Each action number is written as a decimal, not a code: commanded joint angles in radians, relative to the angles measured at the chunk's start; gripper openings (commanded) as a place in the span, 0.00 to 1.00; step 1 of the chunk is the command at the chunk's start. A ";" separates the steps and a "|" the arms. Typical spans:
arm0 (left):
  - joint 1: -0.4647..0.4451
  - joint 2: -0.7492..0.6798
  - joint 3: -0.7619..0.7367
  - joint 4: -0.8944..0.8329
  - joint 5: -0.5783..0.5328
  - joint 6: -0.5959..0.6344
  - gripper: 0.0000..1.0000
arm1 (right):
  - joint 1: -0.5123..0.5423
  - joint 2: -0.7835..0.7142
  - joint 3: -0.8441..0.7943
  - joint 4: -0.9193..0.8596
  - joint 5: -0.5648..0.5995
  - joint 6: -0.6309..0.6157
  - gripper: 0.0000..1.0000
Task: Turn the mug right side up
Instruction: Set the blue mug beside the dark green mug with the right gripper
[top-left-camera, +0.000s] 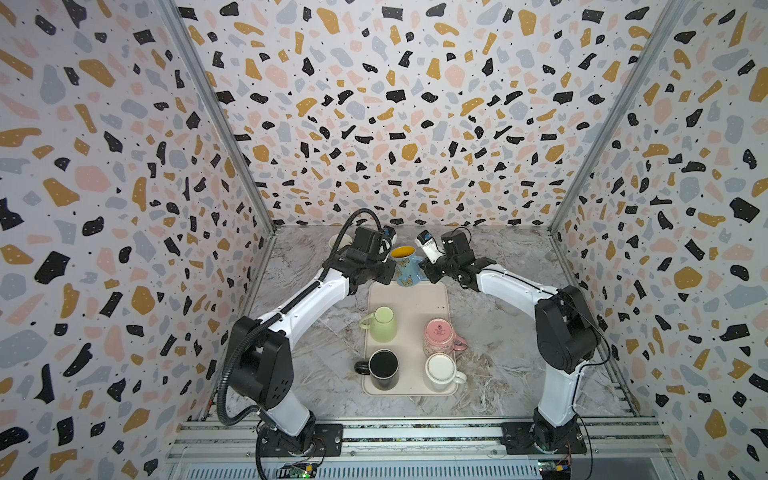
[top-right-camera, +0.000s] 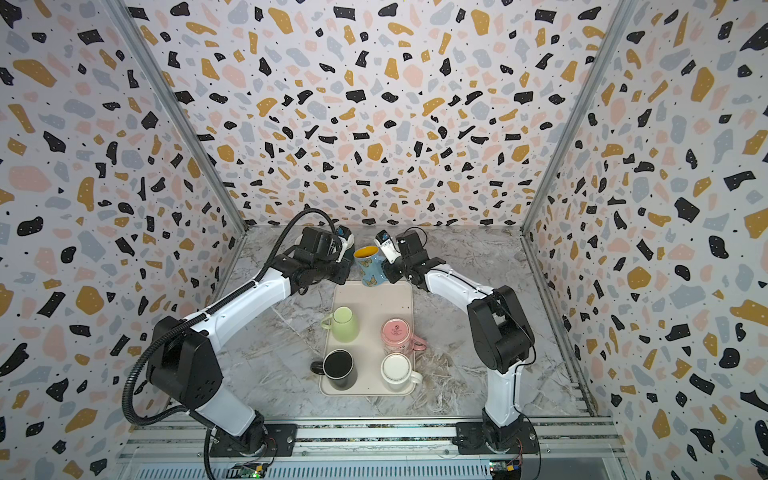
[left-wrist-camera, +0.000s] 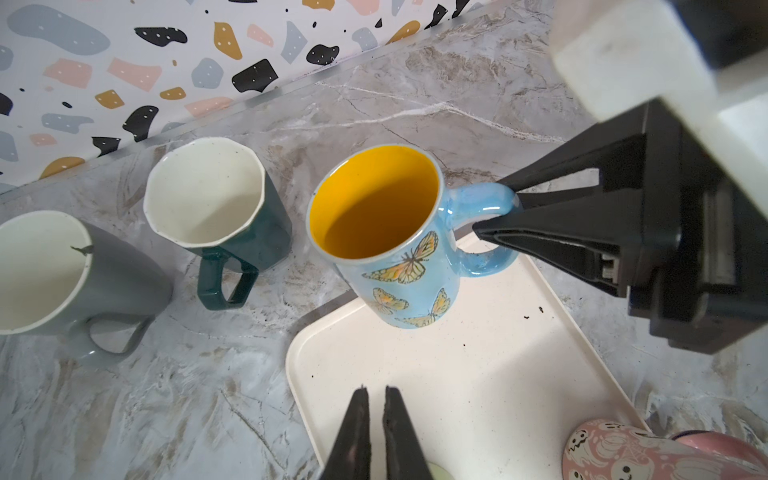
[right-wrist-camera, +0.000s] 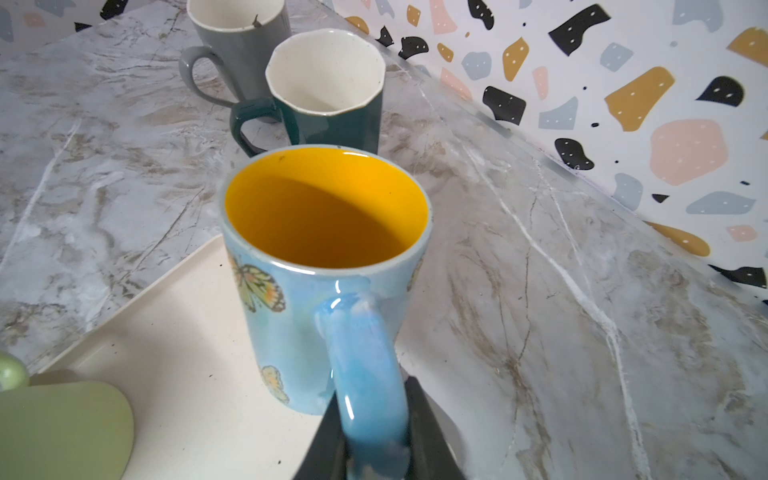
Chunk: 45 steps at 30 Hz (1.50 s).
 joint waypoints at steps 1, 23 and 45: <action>0.009 -0.030 -0.014 0.028 0.003 -0.008 0.11 | -0.019 -0.065 0.043 0.152 0.005 0.033 0.00; 0.042 -0.009 0.011 0.016 0.002 -0.008 0.11 | -0.084 0.192 0.199 0.330 0.028 0.099 0.00; 0.062 0.001 0.009 0.020 0.009 -0.012 0.11 | -0.064 0.245 0.098 0.481 0.087 0.038 0.00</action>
